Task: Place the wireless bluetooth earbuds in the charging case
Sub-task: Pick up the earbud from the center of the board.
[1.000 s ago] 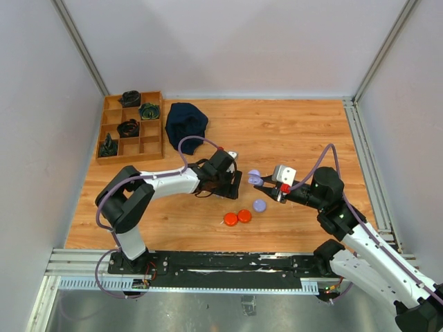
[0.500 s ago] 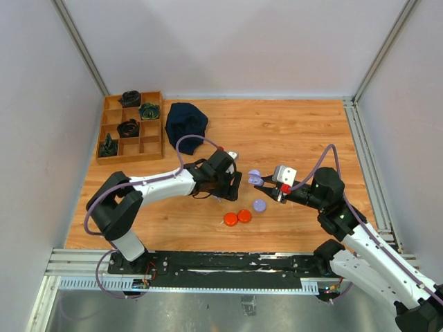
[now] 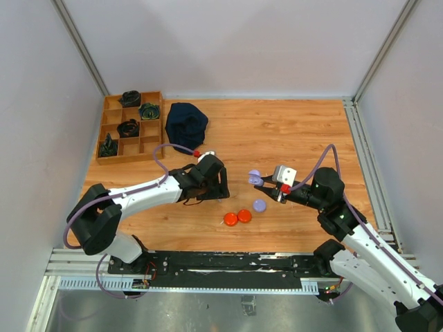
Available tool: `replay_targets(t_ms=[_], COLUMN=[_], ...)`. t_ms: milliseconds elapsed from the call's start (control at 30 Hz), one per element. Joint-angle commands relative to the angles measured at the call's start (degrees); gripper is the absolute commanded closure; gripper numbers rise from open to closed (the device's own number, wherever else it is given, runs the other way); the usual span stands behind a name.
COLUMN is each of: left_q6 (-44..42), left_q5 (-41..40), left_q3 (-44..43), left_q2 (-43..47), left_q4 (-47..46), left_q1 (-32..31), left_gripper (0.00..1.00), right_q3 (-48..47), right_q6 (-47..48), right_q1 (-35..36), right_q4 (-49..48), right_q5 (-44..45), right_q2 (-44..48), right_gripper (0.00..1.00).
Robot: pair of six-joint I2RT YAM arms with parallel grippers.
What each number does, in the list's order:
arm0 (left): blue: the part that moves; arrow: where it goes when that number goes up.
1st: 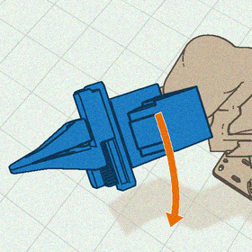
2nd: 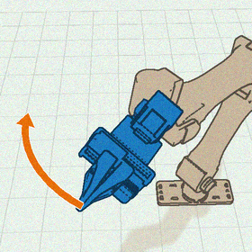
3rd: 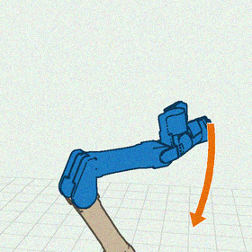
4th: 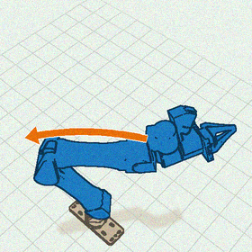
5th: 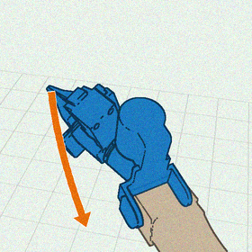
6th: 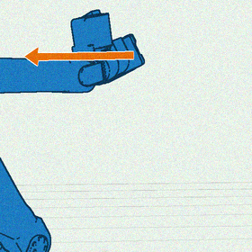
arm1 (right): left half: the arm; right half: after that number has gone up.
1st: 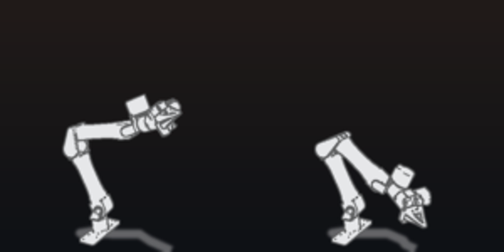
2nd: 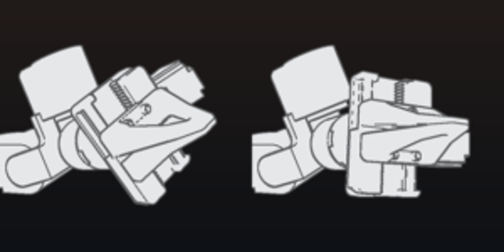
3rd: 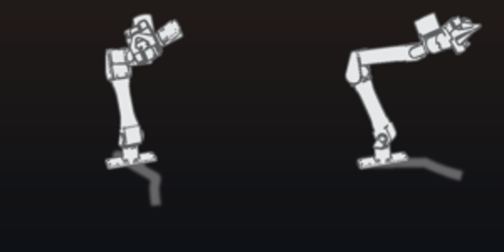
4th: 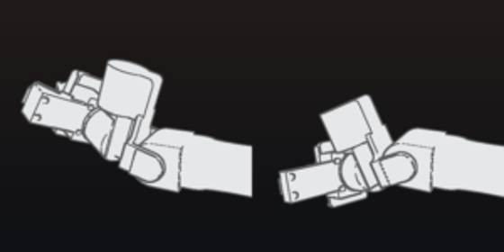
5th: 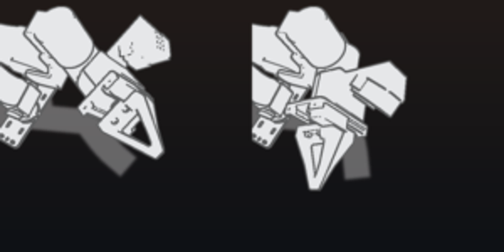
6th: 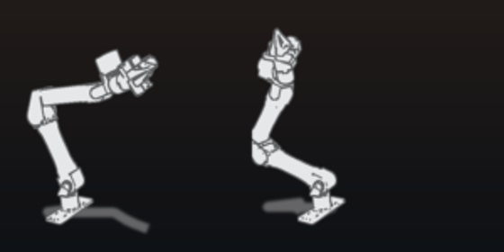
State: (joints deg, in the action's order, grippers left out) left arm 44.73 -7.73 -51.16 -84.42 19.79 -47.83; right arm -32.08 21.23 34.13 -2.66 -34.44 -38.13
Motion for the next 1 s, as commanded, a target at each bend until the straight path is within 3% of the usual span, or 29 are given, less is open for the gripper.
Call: replay_targets(t_ms=[0,67,167,333,600,967], left_q6=[8.3,9.4,12.0,15.5,15.8,15.2], left_q5=[-4.3,-4.5,-5.0,-7.7,-11.5,-13.3], left_q3=[-0.4,-0.6,0.1,0.5,-1.6,-4.9], left_q2=[0.1,-0.6,-1.2,-2.7,-6.8,-11.6], left_q4=[3.9,4.3,3.0,1.8,4.0,5.9], left_q1=[-0.4,-0.5,-0.7,-0.8,-1.0,-1.7], left_gripper=[0.3,0.3,0.14,0.32,0.35,0.52], right_q3=[0.4,0.4,0.4,0.5,0.5,0.6], right_q6=[0.2,0.2,0.1,0.1,0.0,-0.4], right_q1=[0.5,0.5,0.5,0.5,0.5,0.5], right_q4=[-0.9,-0.9,-0.9,-0.9,-0.9,-1.2], right_q5=[0.2,0.2,0.3,0.4,0.2,0.0], right_q2=[1.0,1.1,1.2,1.5,1.7,1.9], right_gripper=[0.95,0.95,0.95,0.95,0.95,0.95])
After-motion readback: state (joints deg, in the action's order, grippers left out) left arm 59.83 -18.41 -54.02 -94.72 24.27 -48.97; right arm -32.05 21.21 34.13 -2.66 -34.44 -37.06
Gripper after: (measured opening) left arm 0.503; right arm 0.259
